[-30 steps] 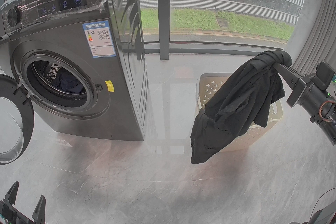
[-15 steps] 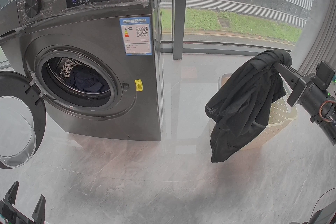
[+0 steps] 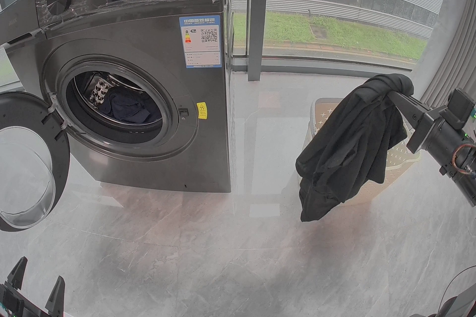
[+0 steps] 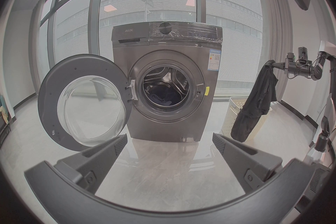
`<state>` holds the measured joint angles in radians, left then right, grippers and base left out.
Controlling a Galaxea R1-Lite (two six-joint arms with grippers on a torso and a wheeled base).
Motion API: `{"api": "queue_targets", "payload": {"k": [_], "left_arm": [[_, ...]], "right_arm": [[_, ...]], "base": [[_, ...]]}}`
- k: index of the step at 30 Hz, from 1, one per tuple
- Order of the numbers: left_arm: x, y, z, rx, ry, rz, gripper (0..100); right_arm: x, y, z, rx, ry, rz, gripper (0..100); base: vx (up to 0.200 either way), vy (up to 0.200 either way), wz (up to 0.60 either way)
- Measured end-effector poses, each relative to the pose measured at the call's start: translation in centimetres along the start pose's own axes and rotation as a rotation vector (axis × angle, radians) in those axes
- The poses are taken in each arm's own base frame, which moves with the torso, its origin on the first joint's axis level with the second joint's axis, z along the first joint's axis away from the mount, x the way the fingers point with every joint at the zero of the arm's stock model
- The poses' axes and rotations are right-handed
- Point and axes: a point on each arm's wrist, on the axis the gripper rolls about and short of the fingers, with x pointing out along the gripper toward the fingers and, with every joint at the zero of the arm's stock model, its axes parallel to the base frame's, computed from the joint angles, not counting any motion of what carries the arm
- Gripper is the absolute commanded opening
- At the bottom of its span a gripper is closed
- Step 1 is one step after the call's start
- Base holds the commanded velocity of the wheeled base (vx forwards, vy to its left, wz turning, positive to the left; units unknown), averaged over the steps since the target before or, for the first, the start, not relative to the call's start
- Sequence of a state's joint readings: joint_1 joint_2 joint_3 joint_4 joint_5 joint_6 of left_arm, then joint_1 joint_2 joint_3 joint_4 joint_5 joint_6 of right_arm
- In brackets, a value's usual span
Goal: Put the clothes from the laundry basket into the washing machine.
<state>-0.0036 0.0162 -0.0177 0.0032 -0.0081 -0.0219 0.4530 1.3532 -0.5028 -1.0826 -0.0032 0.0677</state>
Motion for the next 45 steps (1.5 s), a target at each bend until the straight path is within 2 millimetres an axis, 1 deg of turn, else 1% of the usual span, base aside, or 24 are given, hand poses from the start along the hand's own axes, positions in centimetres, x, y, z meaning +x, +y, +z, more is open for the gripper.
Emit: {"api": "queue_targets", "payload": {"k": [20, 38, 45], "left_arm": [[0.0, 0.0, 0.0, -0.001, 0.0, 0.001, 100], [0.0, 0.0, 0.0, -0.001, 0.0, 0.001, 100], [0.0, 0.0, 0.0, -0.001, 0.0, 0.001, 100]], "right_arm": [[-0.03, 0.03, 0.02, 0.0, -0.001, 0.003, 0], [-0.05, 0.08, -0.02, 0.0, 0.001, 0.005, 0], [-0.06, 0.17, -0.04, 0.002, 0.002, 0.011, 0]], "base": [[0.0, 0.2, 0.0], [0.0, 0.0, 0.0], [0.0, 0.2, 0.0]]}}
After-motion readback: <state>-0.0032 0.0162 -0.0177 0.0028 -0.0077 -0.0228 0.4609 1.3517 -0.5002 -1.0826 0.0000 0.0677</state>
